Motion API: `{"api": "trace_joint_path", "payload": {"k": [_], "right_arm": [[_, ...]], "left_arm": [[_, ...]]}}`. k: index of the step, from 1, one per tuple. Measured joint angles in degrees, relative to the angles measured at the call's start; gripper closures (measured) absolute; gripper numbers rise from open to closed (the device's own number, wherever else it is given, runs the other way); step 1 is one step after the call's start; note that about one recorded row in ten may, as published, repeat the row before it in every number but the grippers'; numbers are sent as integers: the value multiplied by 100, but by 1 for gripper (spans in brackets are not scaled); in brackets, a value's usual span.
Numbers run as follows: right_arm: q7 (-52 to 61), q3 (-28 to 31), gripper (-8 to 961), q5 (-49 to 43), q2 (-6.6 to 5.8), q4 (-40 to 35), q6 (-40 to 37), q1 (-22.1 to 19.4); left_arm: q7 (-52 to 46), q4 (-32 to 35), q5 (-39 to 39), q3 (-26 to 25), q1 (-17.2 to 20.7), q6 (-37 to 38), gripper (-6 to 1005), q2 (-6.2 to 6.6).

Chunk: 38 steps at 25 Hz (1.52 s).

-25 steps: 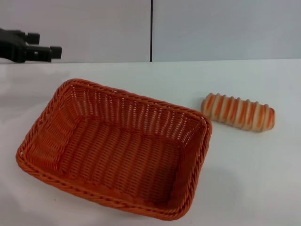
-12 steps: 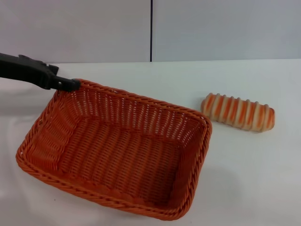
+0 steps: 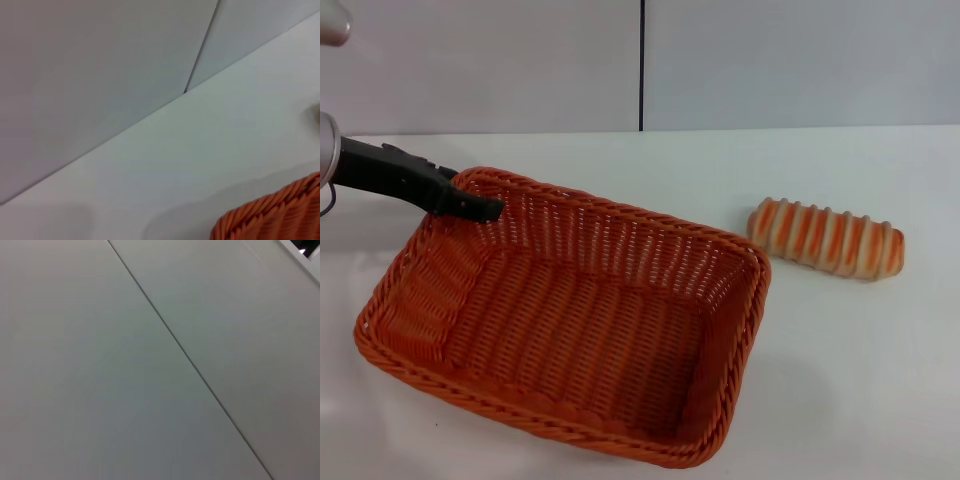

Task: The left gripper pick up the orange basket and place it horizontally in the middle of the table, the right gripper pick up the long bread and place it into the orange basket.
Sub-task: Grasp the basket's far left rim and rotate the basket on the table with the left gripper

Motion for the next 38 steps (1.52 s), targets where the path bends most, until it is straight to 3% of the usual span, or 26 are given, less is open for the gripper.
{"api": "trace_joint_path", "payload": {"k": [12, 16, 25, 31, 38], "right_arm": [[0, 27, 222, 0, -3, 16, -1, 3], [0, 24, 222, 0, -1, 19, 0, 0], [51, 28, 223, -1, 1, 19, 13, -8], [145, 37, 224, -1, -4, 1, 149, 1], [149, 39, 224, -1, -9, -7, 159, 4]], "left_arm": [[-12, -23, 62, 347, -33, -63, 306, -14], [-17, 32, -16, 324, -35, -78, 548, -19], [-20, -6, -31, 324, -27, -140, 764, -22], [-365, 28, -148, 279, 5, -184, 776, -21], [-1192, 42, -372, -218, 5, -49, 792, 8]]}}
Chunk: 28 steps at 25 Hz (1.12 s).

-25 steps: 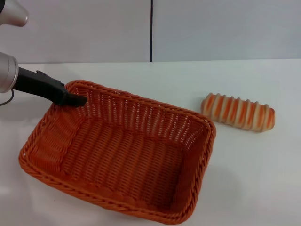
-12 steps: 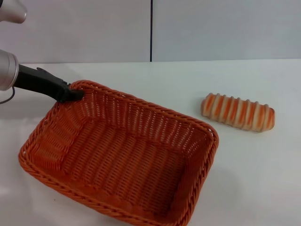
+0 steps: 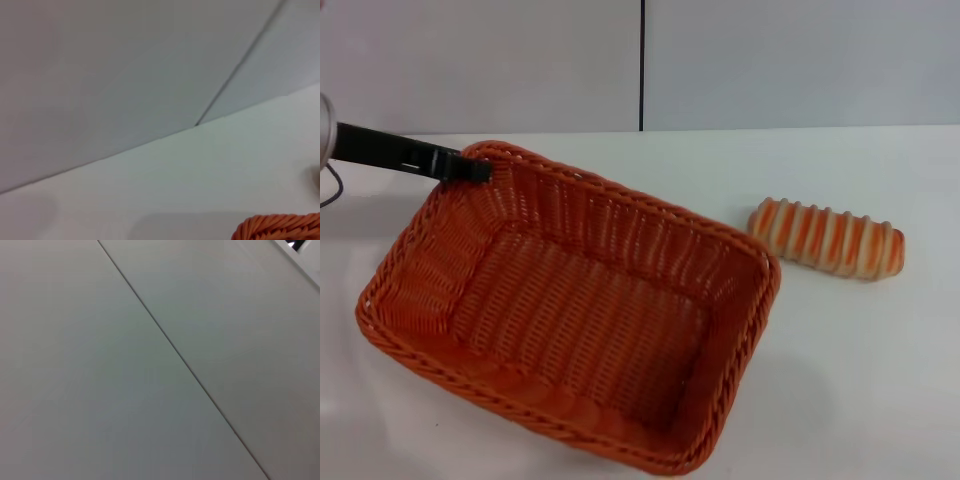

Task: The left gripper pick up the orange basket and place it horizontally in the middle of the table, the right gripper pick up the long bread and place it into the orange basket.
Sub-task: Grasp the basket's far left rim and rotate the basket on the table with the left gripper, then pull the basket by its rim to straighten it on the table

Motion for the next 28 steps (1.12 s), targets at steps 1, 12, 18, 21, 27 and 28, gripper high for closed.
{"api": "trace_joint_path", "payload": {"k": [1, 12, 18, 21, 27, 28], "right_arm": [[0, 0, 224, 0, -2, -2, 4, 2], [1, -38, 225, 0, -38, -63, 208, 68], [-26, -49, 226, 0, -85, -80, 380, 142], [-31, -52, 226, -13, -93, -104, 402, 189], [-36, -53, 226, -30, -96, -129, 418, 241], [-36, -53, 227, -31, -96, -129, 419, 243]], "left_arm": [[-87, 0, -4, -49, 4, 17, 796, 0], [-866, -128, -381, -974, 270, 307, 793, 10], [-889, -176, -672, -1040, 572, 394, 772, 24], [-890, -203, -687, -1012, 653, 415, 761, 14], [-889, -286, -731, -986, 705, 428, 740, -5], [-886, -321, -736, -986, 702, 432, 737, -4]]}}
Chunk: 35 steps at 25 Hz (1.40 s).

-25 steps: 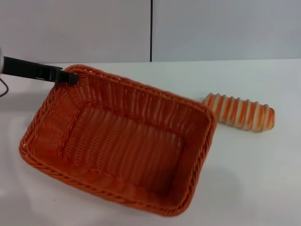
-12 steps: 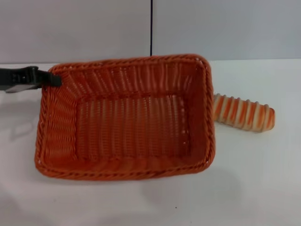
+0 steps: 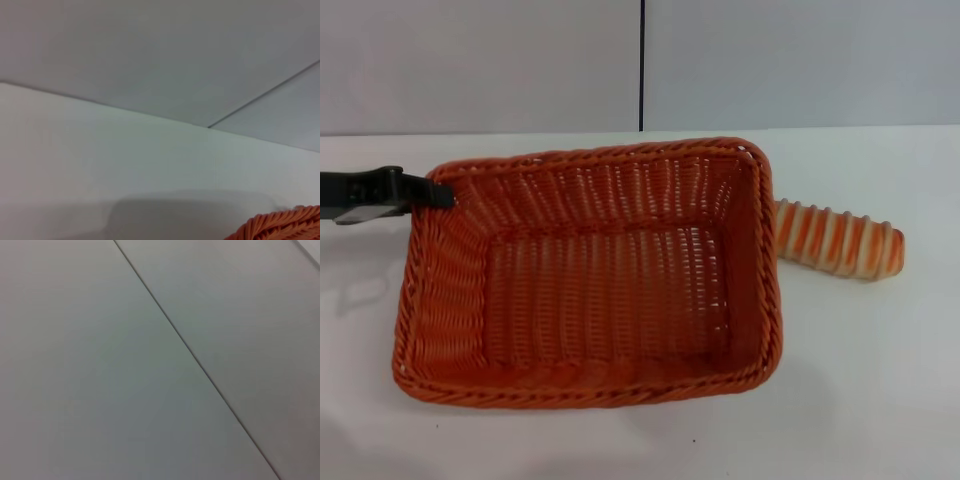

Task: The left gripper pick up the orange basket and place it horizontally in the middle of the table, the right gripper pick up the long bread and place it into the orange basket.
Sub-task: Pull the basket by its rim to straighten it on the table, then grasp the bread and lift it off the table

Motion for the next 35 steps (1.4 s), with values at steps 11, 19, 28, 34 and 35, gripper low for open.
{"api": "trace_joint_path", "payload": {"k": [11, 19, 28, 34, 35], "right_arm": [[27, 0, 228, -4, 6, 0, -12, -47], [572, -621, 228, -5, -18, -342, -37, -85], [4857, -3670, 229, -879, -897, -2922, -604, -206], [6862, -3854, 230, -2952, -1566, -4707, -2203, 587], [7044, -3902, 230, -3325, -1629, -4943, -2376, 769]], "left_arm": [[200, -180, -50, -37, -122, 252, 664, 47], [367, -151, -146, -140, -121, 279, 437, 131], [3043, -805, -2924, -1331, 173, 753, 357, 211], [4668, -1673, -4487, -1420, 499, 914, 356, 55], [4791, -1741, -4540, -1426, 509, 923, 356, 47]]}}
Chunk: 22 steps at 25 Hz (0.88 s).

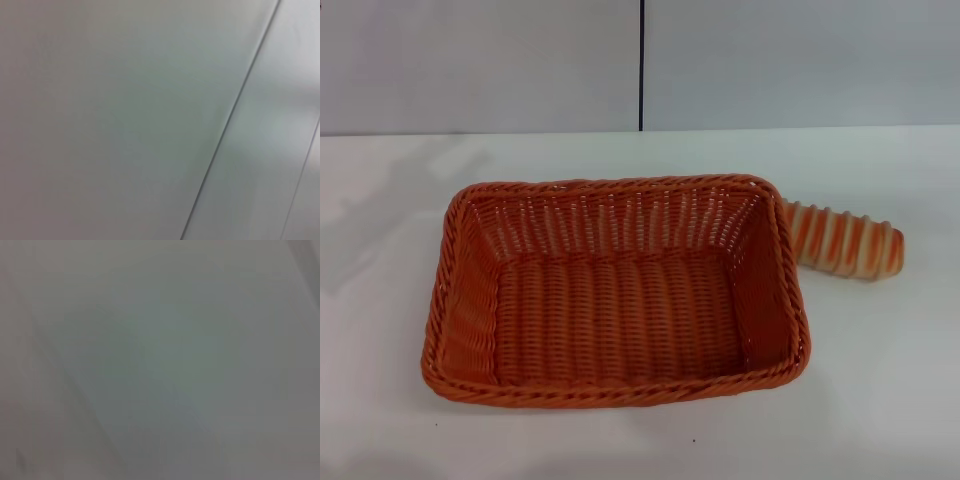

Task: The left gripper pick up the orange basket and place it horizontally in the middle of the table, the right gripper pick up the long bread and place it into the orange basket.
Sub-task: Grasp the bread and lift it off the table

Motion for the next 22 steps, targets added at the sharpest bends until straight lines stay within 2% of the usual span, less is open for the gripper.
{"api": "trace_joint_path", "payload": {"k": [2, 4, 6, 8, 11, 12, 15, 19, 22], "right_arm": [[226, -127, 230, -838, -110, -309, -334, 398], [270, -400, 230, -1586, -208, -366, -498, 781], [269, -851, 230, -2085, -257, -215, -437, 1069], [242, -1257, 230, -2323, -257, 3, -207, 1268], [96, -1666, 231, -2415, -149, 277, 337, 1399], [25, -1800, 231, -2425, -108, 376, 503, 1413], [-378, -2212, 231, -2448, 24, 835, 1121, 1433], [-1061, -2296, 231, -2444, 254, 1270, 1694, 1407], [-1406, -2289, 232, -2422, 370, 1553, 1889, 1427]], "left_arm": [[148, -85, -49, 0, 3, 20, 358, -7], [670, -456, -196, -8, 11, 103, 362, -18], [811, -541, -235, -9, 10, 138, 365, -20], [811, -541, -235, -9, 10, 138, 366, -20], [985, -636, -268, -12, 10, 196, 369, -24], [1593, -1026, -315, -12, -15, 407, 369, -35], [1817, -1187, -324, 13, -20, 473, 372, -36], [2137, -1425, -331, 24, -4, 653, 374, -38], [2170, -1434, -321, 25, 3, 661, 377, -38]]}}
